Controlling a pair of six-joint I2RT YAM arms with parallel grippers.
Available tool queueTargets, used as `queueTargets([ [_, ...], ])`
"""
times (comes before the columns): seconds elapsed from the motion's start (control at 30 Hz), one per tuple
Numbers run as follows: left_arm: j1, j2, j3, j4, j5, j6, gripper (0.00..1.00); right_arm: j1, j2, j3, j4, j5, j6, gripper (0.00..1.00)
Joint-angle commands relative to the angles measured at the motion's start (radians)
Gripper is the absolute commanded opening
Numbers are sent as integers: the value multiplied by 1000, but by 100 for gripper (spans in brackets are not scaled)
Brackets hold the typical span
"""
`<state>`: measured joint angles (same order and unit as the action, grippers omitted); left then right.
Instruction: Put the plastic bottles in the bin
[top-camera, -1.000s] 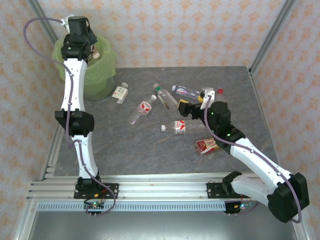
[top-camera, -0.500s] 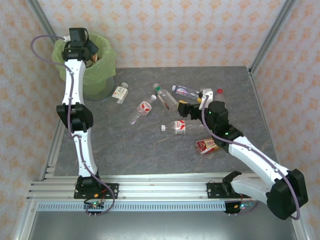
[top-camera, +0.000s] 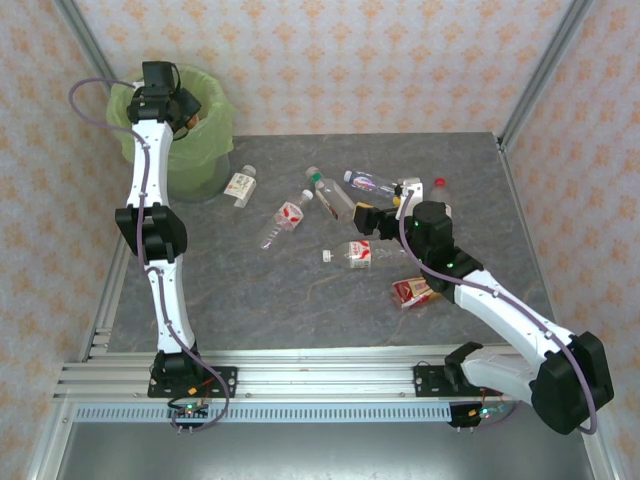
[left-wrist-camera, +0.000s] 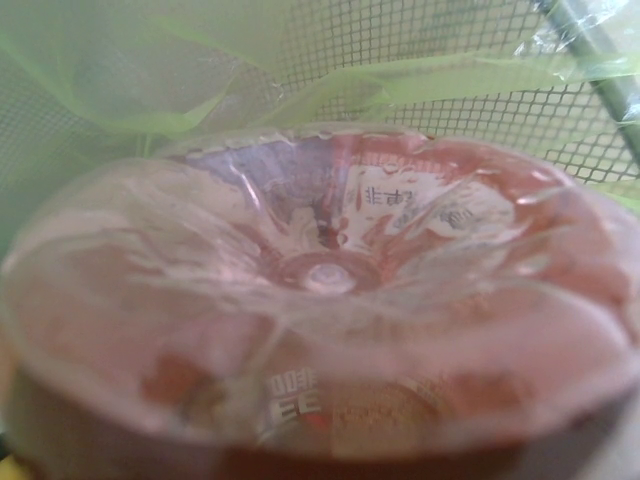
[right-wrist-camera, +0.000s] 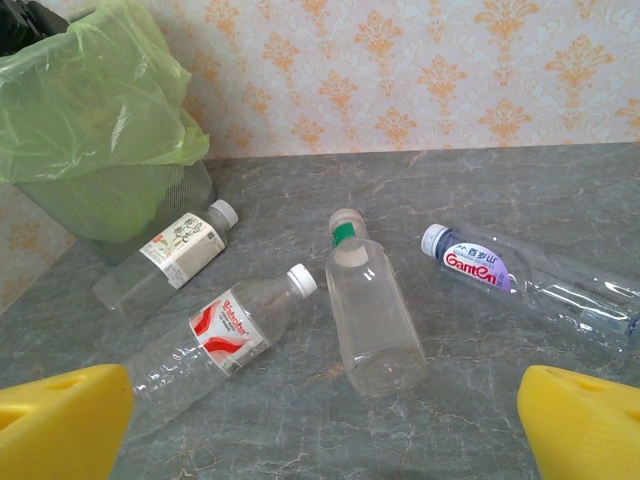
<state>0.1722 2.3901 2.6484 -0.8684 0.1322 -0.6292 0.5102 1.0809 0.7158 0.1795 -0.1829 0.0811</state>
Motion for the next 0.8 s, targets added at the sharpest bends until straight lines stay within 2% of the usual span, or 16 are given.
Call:
queueTargets([
  [0.0, -3, -11, 18, -3, 43, -10, 53, 5, 1, 27, -5, 0, 3, 99],
  [0.53, -2, -68, 19, -19, 42, 19, 77, 5, -6, 18, -5, 20, 11, 99],
  [0.77, -2, -111, 19, -14, 80, 47, 79, 5, -26, 9, -24, 100, 23, 99],
])
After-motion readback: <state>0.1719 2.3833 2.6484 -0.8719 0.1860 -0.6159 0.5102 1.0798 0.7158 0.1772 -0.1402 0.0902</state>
